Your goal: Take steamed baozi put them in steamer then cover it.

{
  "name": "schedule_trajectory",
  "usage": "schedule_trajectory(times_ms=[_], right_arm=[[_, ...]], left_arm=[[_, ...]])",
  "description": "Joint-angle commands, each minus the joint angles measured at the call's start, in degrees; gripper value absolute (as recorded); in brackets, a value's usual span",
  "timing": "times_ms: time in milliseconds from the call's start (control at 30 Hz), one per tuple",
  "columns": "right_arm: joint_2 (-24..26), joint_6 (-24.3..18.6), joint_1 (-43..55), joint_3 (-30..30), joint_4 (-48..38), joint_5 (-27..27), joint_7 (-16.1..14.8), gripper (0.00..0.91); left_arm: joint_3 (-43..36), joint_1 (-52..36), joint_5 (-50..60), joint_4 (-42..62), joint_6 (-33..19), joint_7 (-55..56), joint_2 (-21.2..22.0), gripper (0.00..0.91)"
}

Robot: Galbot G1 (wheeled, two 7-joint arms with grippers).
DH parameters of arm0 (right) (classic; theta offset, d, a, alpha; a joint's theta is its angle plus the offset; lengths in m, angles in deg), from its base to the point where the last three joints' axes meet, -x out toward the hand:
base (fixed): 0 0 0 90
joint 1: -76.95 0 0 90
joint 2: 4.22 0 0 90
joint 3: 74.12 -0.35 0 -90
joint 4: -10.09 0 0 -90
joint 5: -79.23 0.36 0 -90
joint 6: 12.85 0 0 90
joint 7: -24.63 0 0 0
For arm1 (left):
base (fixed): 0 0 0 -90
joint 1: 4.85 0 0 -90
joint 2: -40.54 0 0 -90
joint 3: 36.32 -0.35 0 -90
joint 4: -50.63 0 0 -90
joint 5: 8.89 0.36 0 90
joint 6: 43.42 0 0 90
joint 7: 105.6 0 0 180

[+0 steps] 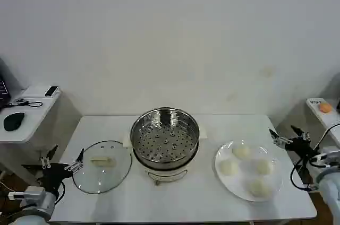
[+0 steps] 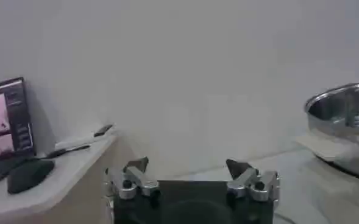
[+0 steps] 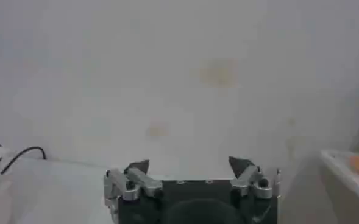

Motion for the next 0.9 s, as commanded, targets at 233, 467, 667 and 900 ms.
schedule_trajectory(times_ms=[233,467,667,900], right_arm=[[12.92,4.20,9.13,3.17,-3.68,-15.01,-20.50,0.907],[19.14,3.89,20.02,10.02,-9.69,-28.33,-42.86,0.907],[20.43,1.37,35.19,19.67,-13.46,-36.02,-61.32,0.907],[18.94,-0.34,49.08,39.15,-16.11,-42.04,-63.83,0.907]], left_arm=[[-0.94,-0.59,1.20,-0.47,0.05,-0.59,0.57,0.907],[-1.24,-1.20,1.24,-1.27,0.32,-1.13,1.08,0.907],[-1.40,-1.54,1.25,-1.65,0.77,-1.37,1.32,0.907],[-1.37,-1.19,1.29,-2.68,1.09,-1.49,2.11,0.907]])
